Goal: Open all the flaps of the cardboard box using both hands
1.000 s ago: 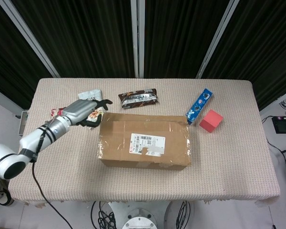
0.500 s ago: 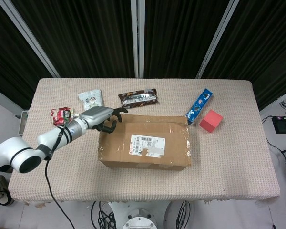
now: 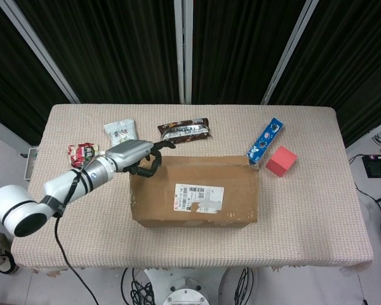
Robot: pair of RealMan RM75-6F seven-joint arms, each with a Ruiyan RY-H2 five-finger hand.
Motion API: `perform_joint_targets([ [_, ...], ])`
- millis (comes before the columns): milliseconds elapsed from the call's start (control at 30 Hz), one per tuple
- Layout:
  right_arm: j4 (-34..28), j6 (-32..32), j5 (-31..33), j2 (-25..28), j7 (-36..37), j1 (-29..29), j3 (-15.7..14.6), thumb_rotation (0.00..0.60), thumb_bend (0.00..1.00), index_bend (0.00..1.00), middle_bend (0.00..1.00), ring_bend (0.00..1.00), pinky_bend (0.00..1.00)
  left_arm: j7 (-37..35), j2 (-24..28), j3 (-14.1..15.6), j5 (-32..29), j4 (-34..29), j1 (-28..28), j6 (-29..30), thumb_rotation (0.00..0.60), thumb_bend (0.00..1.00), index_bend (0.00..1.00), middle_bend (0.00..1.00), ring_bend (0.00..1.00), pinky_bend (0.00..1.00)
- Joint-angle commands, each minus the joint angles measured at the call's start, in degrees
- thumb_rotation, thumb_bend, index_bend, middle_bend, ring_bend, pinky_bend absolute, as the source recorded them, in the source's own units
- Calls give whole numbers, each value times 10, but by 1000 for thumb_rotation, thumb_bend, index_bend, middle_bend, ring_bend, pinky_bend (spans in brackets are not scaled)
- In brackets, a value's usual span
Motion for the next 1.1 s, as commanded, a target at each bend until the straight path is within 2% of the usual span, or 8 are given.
perform_joint_targets([
  [33,1,-1,0,-2,-2,1,1,600,477,0,0,0,0,-21,20,-23,-7,-25,18,-7,424,726,130,549,373,432],
  [367,-1,2,-5,-4,-5,6,4,600,477,0,0,0,0,-86,76,-125,3,-110,111,-18,430,726,161,557,575,646],
  [600,-8,8,-12,-2,-12,7,5,600,477,0,0,0,0,-115,107,-242,-38,-146,189,-146,438,722,146,532,643,789],
  [733,-13,10,-14,0,-17,8,5,600,477,0,0,0,0,-63,95,-337,-115,-134,249,-248,442,711,137,523,699,870],
  [833,-18,9,-16,1,-21,10,5,600,477,0,0,0,0,12,84,-406,-213,-83,284,-406,461,685,122,505,705,930],
  [900,-21,9,-17,1,-25,11,5,600,477,0,0,0,0,78,70,-433,-258,-44,306,-465,465,670,120,497,676,928],
  [1033,-26,10,-19,3,-31,12,5,600,477,0,0,0,0,141,59,-463,-324,-5,340,-508,465,670,120,492,660,923],
  [1100,-30,10,-20,5,-34,13,5,600,477,0,0,0,0,173,59,-478,-332,-3,358,-492,460,667,120,491,656,902],
])
